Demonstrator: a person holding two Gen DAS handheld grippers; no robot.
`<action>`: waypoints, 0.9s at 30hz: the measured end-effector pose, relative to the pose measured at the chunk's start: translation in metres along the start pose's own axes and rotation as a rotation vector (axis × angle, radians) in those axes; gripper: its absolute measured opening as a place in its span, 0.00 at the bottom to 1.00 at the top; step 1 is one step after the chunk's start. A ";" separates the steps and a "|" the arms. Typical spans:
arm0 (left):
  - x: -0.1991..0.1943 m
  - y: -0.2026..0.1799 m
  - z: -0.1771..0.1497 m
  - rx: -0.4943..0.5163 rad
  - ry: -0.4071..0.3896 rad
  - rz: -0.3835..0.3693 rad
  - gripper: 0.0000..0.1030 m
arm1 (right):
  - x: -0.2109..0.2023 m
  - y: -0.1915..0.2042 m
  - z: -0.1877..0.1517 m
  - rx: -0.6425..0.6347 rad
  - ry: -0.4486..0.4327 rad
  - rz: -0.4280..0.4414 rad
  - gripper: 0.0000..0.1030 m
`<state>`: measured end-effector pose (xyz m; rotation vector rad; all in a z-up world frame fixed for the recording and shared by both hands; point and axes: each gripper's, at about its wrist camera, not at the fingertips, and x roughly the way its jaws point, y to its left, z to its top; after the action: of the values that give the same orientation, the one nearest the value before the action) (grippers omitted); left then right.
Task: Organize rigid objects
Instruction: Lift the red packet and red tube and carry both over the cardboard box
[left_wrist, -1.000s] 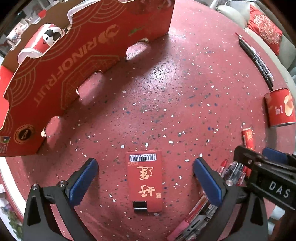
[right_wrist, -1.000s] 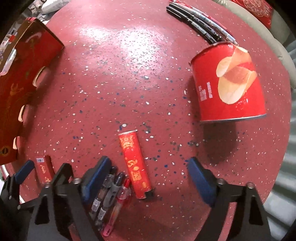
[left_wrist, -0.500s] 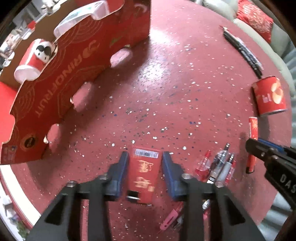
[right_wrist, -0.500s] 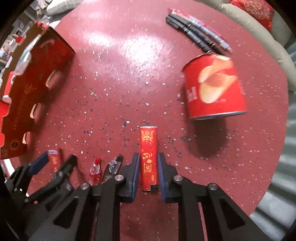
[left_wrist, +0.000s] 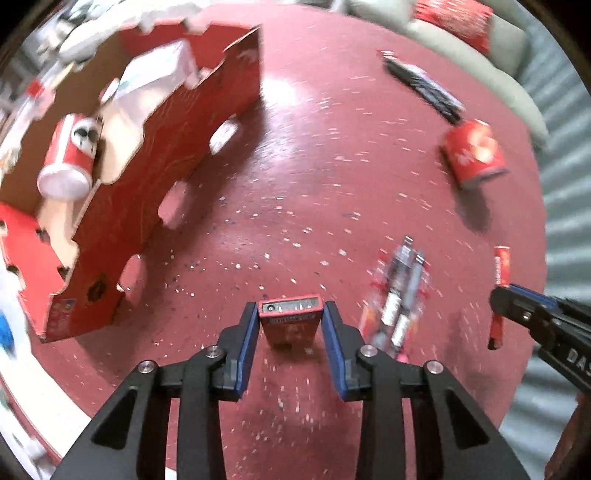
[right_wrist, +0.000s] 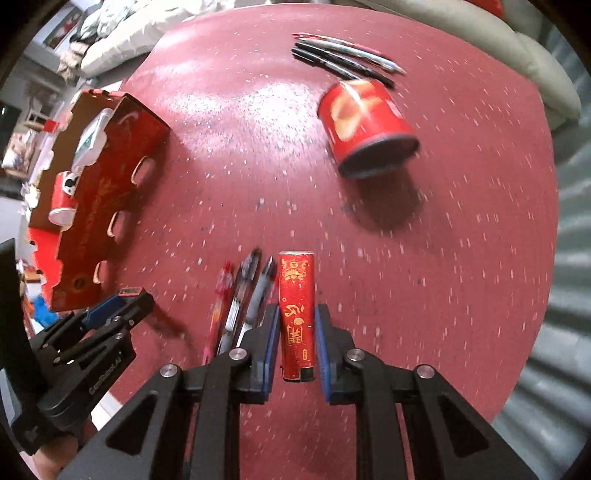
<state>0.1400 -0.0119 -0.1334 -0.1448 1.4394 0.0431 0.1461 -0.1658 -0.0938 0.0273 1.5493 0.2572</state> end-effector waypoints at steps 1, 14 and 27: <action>-0.008 -0.002 -0.002 0.026 -0.009 -0.005 0.36 | -0.004 -0.003 -0.005 0.007 0.001 0.004 0.20; -0.075 0.026 -0.040 0.089 -0.078 -0.052 0.36 | -0.057 -0.012 -0.064 0.053 -0.022 0.037 0.20; -0.095 0.104 -0.018 0.175 -0.103 -0.060 0.36 | -0.074 0.052 -0.068 0.165 -0.108 0.046 0.20</action>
<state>0.0971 0.0943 -0.0490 -0.0409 1.3288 -0.1225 0.0716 -0.1381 -0.0134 0.2029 1.4606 0.1611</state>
